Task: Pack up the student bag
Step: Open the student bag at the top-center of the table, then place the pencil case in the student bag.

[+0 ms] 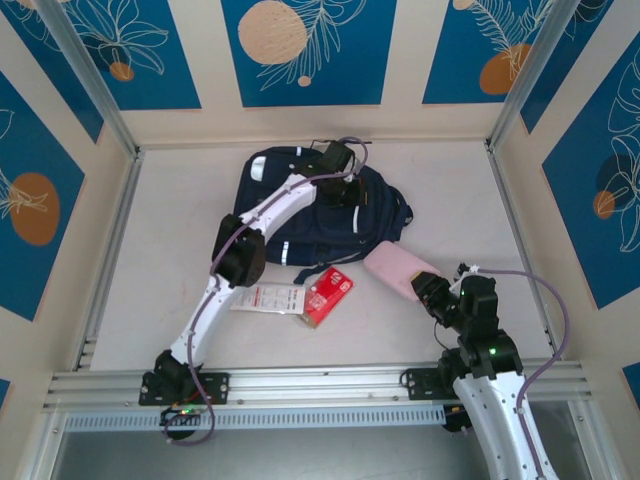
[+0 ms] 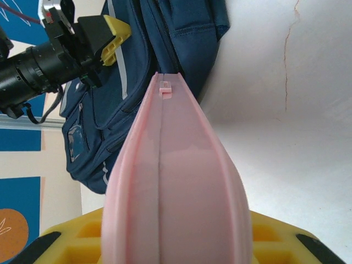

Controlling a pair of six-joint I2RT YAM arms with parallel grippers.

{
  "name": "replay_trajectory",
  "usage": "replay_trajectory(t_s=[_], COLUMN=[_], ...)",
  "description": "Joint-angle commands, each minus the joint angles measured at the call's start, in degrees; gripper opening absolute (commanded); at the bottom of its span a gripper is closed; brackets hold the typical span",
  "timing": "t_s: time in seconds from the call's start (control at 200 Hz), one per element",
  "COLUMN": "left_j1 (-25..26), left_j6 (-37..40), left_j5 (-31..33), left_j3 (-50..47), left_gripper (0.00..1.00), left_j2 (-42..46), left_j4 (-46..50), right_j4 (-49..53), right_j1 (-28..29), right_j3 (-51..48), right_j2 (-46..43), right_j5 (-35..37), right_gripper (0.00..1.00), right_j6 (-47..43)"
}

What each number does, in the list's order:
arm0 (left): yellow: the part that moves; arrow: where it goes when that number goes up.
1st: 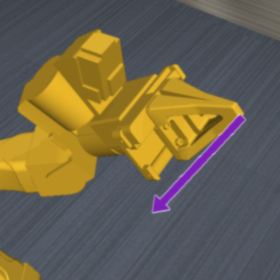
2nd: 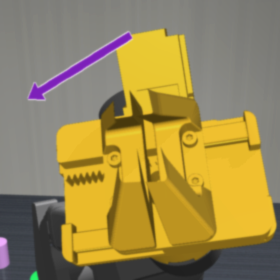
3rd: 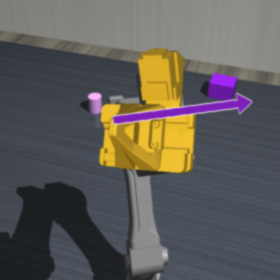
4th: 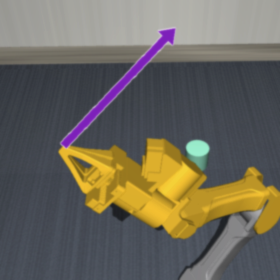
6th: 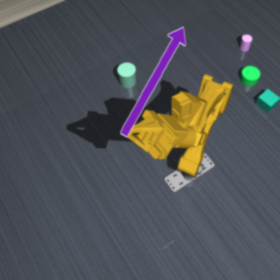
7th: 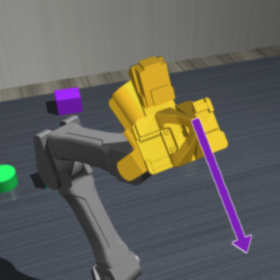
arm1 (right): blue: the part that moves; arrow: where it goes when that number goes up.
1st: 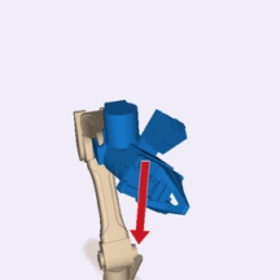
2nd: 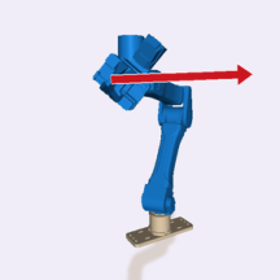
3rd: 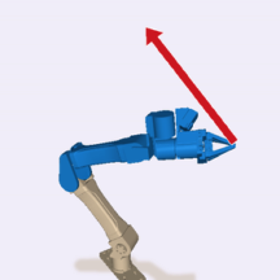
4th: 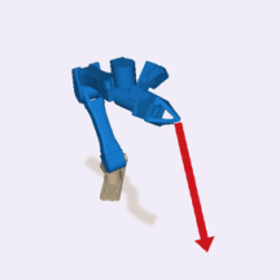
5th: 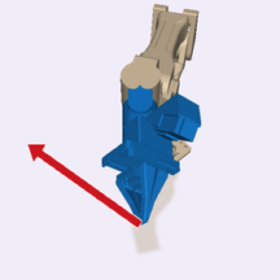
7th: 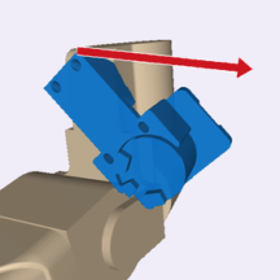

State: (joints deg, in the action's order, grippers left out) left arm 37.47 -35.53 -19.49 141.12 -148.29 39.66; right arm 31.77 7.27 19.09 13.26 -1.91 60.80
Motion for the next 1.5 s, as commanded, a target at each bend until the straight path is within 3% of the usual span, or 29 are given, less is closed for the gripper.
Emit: replay_trajectory(t_s=[0.0, 0.49, 0.73, 0.905, 1.185, 1.49], left_j1=[0.22, -5.38, -6.60, -8.03, -10.66, -11.32], left_j6=[1.67, 8.14, 13.01, 14.27, 11.54, 10.24], left_j5=[-2.04, -6.77, -7.44, -11.12, -19.33, -23.80], left_j3=[2.64, -2.24, -3.31, -3.31, -2.84, -3.06], left_gripper=[0.00, 0.00, 0.00, 0.00, 0.00, 0.00], left_j2=[4.22, 23.97, 28.46, 29.55, 29.90, 29.70], left_j4=[2.28, 7.07, 8.46, 7.63, 4.19, 2.89], right_j4=[-0.57, -2.96, -7.73, -12.96, -29.68, -47.60], right_j1=[0.33, 0.42, 0.38, -0.34, -4.66, -2.99], right_j3=[3.23, 9.70, 11.33, 13.66, 16.75, 21.86], right_j2=[-0.88, 0.36, 5.32, 14.76, 32.95, 53.34], right_j5=[-0.16, 0.42, -1.03, -5.02, -19.90, -23.62], right_gripper=[0.32, 0.32, 0.32, 0.33, 0.33, 0.33], right_j6=[-2.05, -6.28, -6.80, -6.59, -5.78, 2.01])
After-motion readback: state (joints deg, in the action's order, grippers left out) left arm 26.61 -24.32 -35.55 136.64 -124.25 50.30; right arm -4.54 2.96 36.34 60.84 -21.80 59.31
